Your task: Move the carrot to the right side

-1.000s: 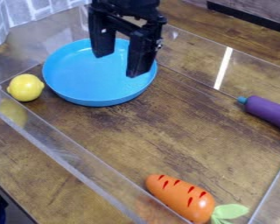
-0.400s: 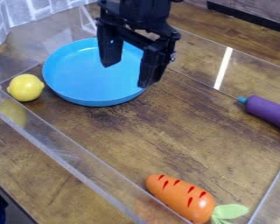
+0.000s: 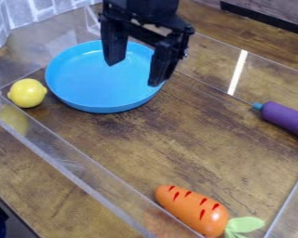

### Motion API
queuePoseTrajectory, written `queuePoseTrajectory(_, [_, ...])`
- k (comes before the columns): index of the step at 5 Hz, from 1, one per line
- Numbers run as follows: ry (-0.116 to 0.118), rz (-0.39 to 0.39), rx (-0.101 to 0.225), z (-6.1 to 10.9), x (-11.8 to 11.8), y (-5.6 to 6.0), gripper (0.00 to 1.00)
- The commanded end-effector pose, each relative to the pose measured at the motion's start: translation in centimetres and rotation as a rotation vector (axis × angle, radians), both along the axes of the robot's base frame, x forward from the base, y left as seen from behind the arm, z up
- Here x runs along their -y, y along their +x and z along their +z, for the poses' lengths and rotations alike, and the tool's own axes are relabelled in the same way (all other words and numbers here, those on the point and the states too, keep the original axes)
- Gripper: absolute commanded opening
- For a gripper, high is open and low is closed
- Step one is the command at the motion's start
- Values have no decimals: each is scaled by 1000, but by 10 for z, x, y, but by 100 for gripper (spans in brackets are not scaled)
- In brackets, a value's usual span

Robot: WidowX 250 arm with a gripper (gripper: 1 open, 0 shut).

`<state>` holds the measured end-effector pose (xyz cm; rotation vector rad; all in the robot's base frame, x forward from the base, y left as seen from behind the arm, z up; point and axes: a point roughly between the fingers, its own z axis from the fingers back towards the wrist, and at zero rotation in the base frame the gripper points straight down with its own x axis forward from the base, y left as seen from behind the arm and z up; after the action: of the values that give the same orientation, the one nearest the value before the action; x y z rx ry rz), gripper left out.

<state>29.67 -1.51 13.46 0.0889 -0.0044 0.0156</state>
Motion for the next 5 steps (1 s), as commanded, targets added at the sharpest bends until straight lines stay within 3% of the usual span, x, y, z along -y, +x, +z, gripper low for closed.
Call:
queuePoseTrajectory(1, [3, 19, 72, 21, 8, 8, 100])
queuePoseTrajectory(5, [18, -20, 40, 17, -9, -5, 100])
